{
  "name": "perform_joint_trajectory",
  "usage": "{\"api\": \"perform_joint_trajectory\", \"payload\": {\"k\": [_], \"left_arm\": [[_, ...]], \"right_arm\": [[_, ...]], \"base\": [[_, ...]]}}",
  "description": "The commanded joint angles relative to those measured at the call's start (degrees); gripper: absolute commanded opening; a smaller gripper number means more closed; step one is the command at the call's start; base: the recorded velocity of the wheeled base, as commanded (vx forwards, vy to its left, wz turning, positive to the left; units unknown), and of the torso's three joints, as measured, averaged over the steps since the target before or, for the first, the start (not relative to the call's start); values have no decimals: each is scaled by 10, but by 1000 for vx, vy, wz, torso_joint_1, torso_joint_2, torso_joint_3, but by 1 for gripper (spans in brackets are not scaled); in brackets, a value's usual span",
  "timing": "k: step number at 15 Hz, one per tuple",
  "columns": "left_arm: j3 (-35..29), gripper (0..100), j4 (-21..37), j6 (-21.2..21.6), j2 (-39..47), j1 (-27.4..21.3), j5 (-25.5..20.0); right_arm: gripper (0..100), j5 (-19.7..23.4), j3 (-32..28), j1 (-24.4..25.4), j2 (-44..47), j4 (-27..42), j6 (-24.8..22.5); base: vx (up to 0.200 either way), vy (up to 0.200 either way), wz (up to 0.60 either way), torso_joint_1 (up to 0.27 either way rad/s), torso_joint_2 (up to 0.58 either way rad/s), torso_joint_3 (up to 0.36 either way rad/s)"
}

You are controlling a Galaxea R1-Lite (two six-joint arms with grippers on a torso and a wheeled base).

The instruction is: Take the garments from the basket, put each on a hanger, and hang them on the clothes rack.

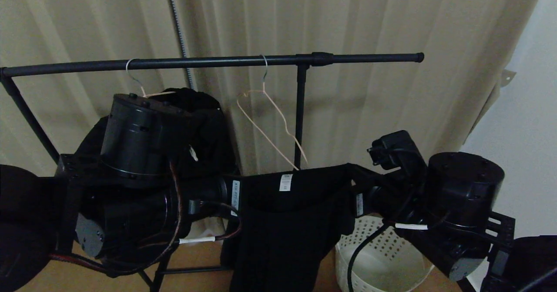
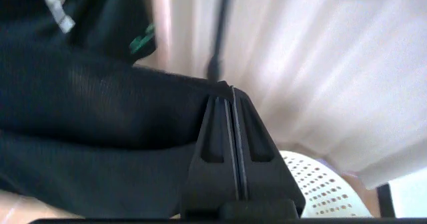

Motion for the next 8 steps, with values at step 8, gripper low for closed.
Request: {"api": "perform_joint_trajectory", "payload": {"k": [8], "left_arm": [[87, 0, -92, 50, -17, -2, -61]], "right_arm": [[0, -12, 4, 3, -55, -2, 1]], "base": [[0, 0, 0, 0, 0, 0]]}}
